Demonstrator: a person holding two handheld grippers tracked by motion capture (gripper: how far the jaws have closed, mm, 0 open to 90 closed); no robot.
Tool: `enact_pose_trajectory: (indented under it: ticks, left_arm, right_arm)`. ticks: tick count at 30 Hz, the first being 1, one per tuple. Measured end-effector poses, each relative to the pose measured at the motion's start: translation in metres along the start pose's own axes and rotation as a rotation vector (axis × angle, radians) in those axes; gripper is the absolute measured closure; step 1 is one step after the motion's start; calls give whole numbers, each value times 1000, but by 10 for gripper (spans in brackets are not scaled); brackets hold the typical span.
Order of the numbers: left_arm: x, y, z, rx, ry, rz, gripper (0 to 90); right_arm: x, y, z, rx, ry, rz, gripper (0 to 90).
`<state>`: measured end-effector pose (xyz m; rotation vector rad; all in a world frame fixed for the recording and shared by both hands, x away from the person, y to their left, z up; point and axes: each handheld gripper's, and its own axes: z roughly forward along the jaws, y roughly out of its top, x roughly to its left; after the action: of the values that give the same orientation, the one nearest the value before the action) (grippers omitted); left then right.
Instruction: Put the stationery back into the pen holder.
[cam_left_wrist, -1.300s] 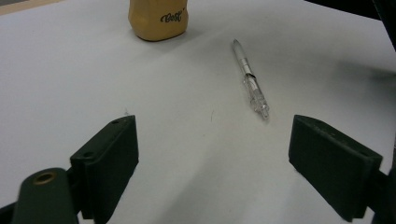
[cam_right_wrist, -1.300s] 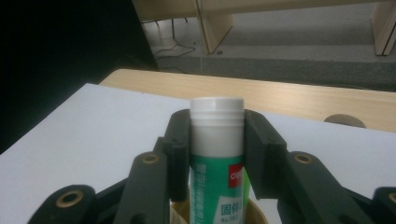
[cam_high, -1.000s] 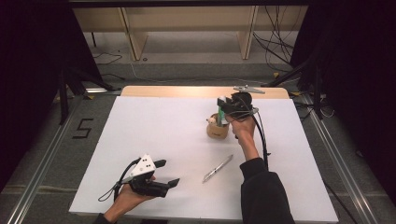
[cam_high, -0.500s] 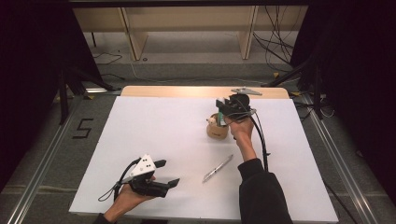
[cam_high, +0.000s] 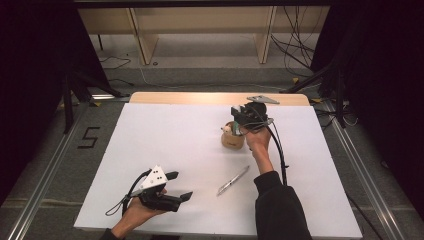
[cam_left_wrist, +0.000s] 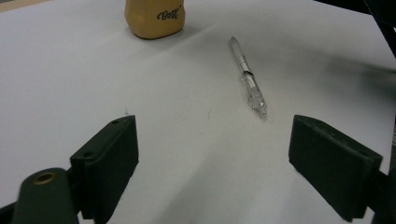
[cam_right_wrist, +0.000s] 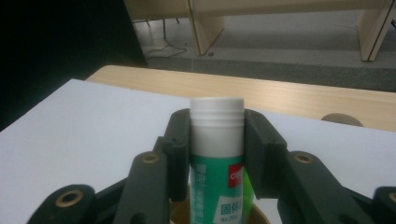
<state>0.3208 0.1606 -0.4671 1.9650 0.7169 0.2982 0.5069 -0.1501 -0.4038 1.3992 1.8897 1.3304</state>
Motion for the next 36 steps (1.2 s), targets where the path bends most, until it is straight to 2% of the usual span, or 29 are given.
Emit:
enact_pose_trajectory:
  ticks: [10,16,36]
  left_arm:
    - [0,0,0,2,0,2,157]
    - [0,0,1,4,0,6,157]
    - [-1,0,1,6,-3,7,157]
  right_arm:
    - [-3,0,-5,-33,-17,10,653]
    - [-5,-4,-4,-26,-14,25,653]
    - [-1,-12,-3,-87,-25,29,652]
